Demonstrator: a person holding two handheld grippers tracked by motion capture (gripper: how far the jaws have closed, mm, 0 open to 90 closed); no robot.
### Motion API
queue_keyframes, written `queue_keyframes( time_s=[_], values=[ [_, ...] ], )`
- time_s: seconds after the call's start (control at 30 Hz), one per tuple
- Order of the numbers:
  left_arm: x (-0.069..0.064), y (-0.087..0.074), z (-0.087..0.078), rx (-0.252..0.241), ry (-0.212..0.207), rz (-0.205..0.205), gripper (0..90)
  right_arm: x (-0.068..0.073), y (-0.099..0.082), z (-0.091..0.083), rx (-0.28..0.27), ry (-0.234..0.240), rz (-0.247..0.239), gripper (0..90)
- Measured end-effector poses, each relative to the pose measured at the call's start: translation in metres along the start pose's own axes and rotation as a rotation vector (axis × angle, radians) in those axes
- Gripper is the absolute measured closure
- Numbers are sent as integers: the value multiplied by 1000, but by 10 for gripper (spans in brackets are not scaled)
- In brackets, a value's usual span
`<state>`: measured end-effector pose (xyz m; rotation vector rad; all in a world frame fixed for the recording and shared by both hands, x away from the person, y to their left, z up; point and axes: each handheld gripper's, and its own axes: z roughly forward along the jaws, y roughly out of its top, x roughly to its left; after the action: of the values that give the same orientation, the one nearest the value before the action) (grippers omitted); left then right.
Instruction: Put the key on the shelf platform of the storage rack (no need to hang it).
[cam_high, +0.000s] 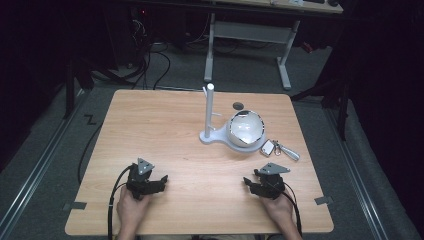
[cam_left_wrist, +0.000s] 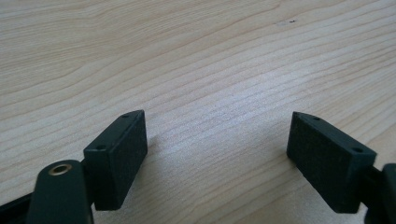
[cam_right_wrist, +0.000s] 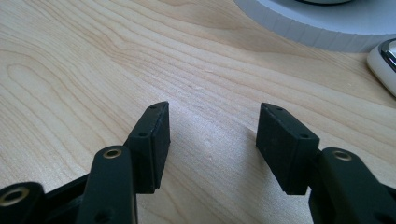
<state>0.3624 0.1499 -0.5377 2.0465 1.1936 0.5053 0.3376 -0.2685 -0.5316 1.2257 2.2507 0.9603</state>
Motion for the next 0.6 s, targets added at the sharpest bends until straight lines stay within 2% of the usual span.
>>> queue_keyframes(
  time_s=[0.6],
  values=[
    [0,0,0,0,0,0,206,0,0,0,1,-5,6,438]
  ],
)
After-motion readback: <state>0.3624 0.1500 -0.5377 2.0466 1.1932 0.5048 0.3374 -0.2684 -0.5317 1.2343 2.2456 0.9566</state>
